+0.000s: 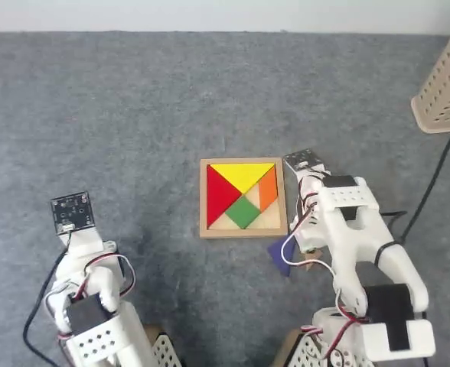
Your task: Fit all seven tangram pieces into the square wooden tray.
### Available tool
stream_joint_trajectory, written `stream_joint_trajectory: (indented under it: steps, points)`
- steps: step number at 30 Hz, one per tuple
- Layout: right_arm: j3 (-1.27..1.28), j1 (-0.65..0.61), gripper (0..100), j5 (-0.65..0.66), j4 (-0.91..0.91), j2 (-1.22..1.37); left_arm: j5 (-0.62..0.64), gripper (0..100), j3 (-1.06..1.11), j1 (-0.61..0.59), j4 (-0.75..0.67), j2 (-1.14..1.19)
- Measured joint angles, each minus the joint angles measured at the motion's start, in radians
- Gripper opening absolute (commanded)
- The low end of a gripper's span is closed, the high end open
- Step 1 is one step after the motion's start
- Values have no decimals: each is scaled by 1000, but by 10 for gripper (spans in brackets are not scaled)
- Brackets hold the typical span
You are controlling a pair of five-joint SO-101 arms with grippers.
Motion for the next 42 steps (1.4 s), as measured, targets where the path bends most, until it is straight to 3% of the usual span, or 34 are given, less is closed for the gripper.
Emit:
stream_joint_trajectory:
  steps: [9, 15, 20, 29, 36, 42]
  points:
    - [106, -87, 146, 0, -23, -126, 0, 13, 0, 0, 0, 0]
    - [115, -118, 238, 0, -25, -120, 0, 13, 0, 0, 0, 0]
    - [104, -118, 183, 0, -25, -92, 0, 13, 0, 0, 0, 0]
    - [-40, 126, 170, -2, -25, 14, 0, 13, 0, 0, 0, 0]
    - [-126, 130, 170, -34, 64, -23, 0, 13, 0, 0, 0, 0]
    - [-5, -35, 170, 31, 87, -227, 0, 13, 0, -2, 0, 0]
